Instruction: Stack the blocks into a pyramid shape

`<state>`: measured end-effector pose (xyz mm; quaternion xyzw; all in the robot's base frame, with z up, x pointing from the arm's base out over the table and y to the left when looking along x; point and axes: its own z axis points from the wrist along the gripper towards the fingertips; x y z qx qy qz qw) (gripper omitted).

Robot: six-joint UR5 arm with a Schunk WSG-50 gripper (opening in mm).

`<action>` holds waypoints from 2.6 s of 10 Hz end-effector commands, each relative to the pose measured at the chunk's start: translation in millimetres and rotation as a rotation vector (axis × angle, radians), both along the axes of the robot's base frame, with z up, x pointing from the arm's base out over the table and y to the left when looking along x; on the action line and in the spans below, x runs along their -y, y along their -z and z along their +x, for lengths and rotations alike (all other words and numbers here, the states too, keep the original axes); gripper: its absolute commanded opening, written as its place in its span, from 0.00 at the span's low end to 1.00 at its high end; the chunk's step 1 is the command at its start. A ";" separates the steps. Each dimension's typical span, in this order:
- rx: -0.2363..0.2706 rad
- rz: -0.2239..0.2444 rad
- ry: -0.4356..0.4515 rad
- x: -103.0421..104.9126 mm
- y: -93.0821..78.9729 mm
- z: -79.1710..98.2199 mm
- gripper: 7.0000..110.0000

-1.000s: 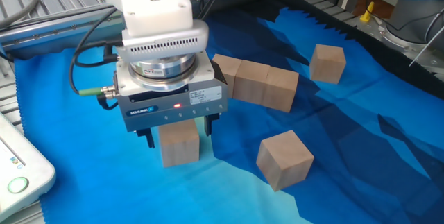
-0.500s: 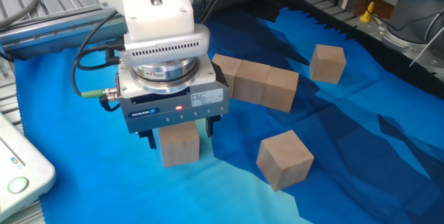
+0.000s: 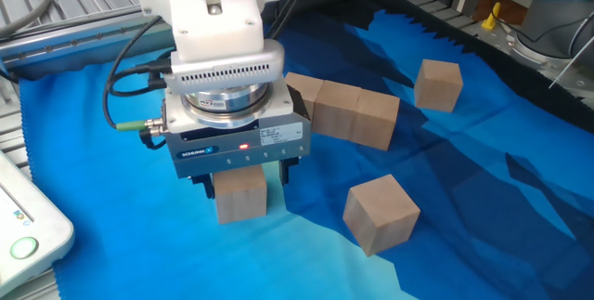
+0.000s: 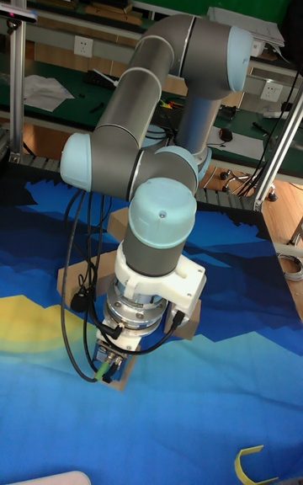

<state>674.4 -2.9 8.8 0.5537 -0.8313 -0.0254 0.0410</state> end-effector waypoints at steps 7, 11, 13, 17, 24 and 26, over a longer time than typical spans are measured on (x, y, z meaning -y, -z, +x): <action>0.006 0.002 0.050 -3.3 -7.6 -2.1 0.00; 0.004 0.008 0.055 -4.7 -7.6 -2.4 0.00; -0.001 0.013 0.064 -6.3 -7.5 -3.5 0.00; 0.007 0.015 0.058 -5.8 -7.6 -1.4 0.15; -0.017 0.022 0.074 -6.8 -9.3 -6.0 0.36; -0.023 -0.013 0.090 1.1 -9.3 -7.9 0.36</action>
